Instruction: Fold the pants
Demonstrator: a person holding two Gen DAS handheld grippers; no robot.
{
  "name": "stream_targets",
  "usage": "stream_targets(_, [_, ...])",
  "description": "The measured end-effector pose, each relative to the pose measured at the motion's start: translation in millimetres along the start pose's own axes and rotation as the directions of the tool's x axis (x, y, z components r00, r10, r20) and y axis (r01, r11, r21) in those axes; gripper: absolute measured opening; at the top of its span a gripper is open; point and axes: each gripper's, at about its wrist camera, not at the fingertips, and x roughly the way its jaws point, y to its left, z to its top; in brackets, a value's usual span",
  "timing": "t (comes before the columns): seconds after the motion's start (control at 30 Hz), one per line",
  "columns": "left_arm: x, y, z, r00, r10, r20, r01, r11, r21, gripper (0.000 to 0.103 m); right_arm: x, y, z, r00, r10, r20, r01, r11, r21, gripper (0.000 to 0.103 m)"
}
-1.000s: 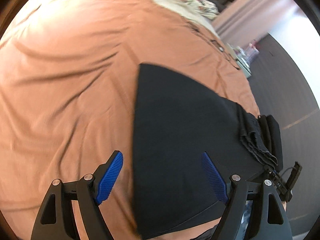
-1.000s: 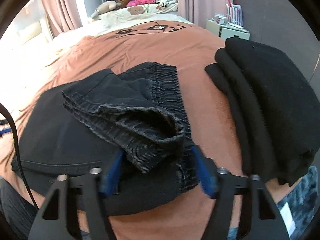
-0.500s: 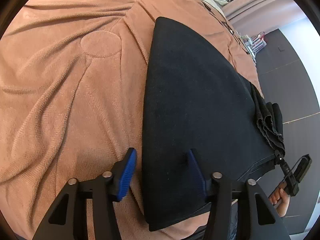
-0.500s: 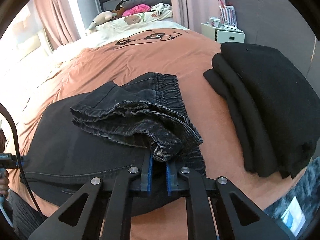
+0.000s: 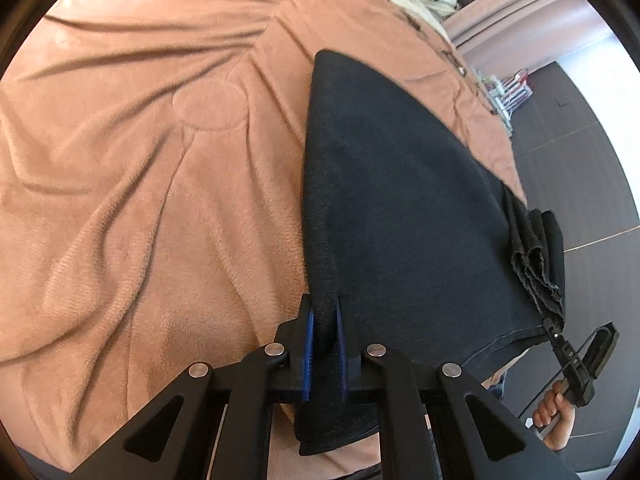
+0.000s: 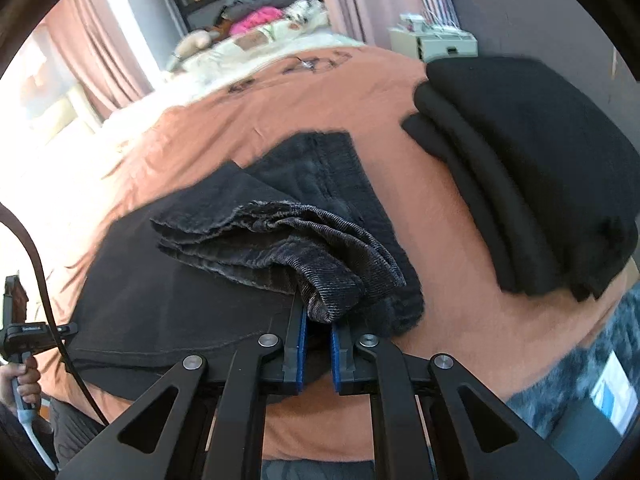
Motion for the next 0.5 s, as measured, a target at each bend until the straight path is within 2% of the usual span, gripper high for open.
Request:
stream_targets(0.1, [7.3, -1.0, 3.6, 1.0, 0.006, -0.011, -0.006, 1.0, -0.015, 0.016, 4.5, -3.7, -3.6, 1.0, -0.009, -0.017, 0.008, 1.0, -0.009, 0.014])
stream_targets(0.2, [3.8, -2.4, 4.2, 1.0, 0.016, 0.002, -0.016, 1.0, -0.003, 0.021, -10.6, 4.0, -2.3, 0.998, -0.067, 0.012, 0.067, 0.995, -0.069, 0.041])
stream_targets(0.23, [3.0, -2.6, 4.9, 1.0, 0.019, 0.008, -0.019, 1.0, -0.004, 0.023, -17.0, 6.4, -1.8, 0.997, -0.078, 0.028, 0.08, 0.993, -0.089, 0.054])
stream_targets(0.27, [1.5, -3.3, 4.5, 1.0, 0.015, 0.011, -0.015, 1.0, -0.006, 0.025, -24.3, 8.8, -0.9, 0.995, -0.084, 0.051, 0.089, 0.99, -0.106, 0.059])
stream_targets(0.37, [-0.2, -1.5, 3.8, 1.0, 0.008, 0.027, -0.007, 1.0, -0.021, 0.034, -38.6, 16.9, 4.5, 0.992, -0.089, 0.092, 0.103, 0.982, -0.157, 0.059])
stream_targets(0.5, [-5.9, 0.8, -5.1, 0.999, -0.005, 0.042, 0.006, 1.0, -0.015, 0.04, -38.2, 36.1, 6.2, 0.992, -0.08, 0.096, 0.101, 0.967, -0.234, 0.059])
